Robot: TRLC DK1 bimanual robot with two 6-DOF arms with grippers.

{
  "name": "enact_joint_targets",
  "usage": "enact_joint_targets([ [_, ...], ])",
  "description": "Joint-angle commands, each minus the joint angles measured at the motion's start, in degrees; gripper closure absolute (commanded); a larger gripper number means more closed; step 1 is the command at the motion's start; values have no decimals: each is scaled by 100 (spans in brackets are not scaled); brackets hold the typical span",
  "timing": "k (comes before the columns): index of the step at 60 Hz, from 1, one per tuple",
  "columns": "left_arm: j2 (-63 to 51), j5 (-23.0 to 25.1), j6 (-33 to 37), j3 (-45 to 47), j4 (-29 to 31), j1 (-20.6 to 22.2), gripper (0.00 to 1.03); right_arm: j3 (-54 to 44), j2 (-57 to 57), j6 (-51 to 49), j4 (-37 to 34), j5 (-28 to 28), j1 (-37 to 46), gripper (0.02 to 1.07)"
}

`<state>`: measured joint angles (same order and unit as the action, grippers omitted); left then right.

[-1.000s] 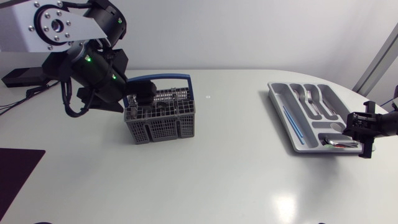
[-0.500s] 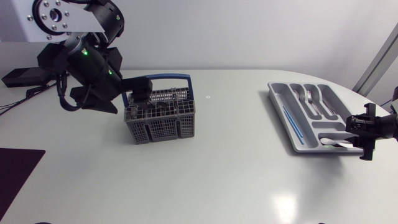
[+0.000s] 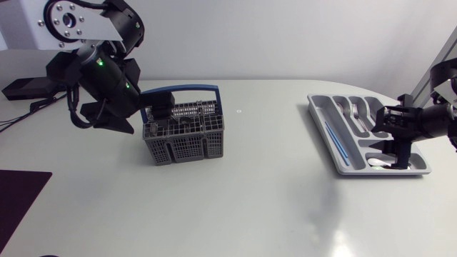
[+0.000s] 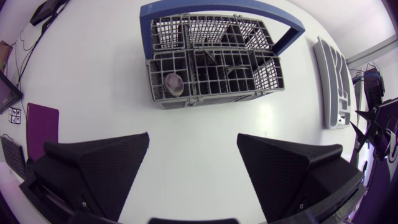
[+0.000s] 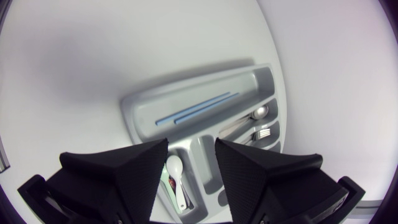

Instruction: Unload the cutlery basket into the drawer organizer.

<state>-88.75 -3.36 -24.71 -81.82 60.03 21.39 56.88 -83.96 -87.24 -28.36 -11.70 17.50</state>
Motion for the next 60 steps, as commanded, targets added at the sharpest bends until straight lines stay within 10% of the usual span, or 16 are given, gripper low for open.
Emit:
enact_joint_targets([
  [1,-134,-25,-166,-97,-70,-38,4,-46,249,586,-196,19,-414,49],
  [33,-195,28,124,210,-756,-240,4,596,556,3029,-759,309,-3261,49],
  [60,-187,-16,1469,351,-1512,261,4,631,425,3416,-706,371,-3859,49],
])
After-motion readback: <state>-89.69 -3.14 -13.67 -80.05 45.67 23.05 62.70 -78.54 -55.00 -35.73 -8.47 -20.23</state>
